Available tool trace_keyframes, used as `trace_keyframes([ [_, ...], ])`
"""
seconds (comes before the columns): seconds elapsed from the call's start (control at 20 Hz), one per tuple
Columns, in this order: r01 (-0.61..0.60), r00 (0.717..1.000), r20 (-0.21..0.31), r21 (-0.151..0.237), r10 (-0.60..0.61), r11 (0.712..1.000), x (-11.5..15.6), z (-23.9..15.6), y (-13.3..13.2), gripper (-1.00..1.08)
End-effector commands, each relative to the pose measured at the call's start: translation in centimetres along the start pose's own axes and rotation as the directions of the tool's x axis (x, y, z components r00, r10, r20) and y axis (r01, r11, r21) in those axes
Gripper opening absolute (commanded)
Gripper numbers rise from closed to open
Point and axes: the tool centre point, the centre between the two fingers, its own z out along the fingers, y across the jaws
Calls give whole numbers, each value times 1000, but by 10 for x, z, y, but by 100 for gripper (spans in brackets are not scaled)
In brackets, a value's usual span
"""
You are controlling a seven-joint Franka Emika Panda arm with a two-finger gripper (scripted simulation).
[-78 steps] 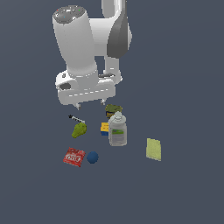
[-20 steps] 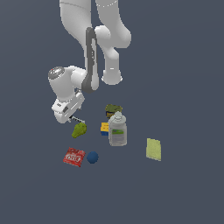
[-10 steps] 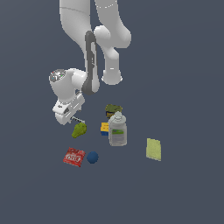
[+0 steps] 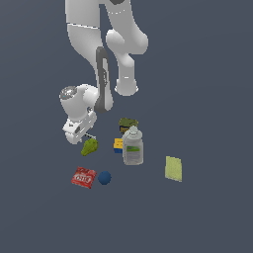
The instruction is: Pick up a designated object from a clutter of objects.
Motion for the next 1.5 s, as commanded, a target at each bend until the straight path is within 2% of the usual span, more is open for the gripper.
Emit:
trace_keyframes([
  [0.0, 1, 1000, 0, -1, -1, 1000, 0, 3, 0, 100],
  [0.05, 1, 1000, 0, -1, -1, 1000, 0, 4, 0, 100],
  [0.1, 1, 1000, 0, -1, -1, 1000, 0, 4, 0, -100],
  [0.85, 1, 1000, 0, -1, -1, 1000, 2, -2, 0, -100],
  [1.15, 0, 1000, 0, -1, 0, 1000, 7, -23, 0, -100],
  [1.45, -1, 1000, -1, -1, 1, 1000, 17, -61, -1, -100],
])
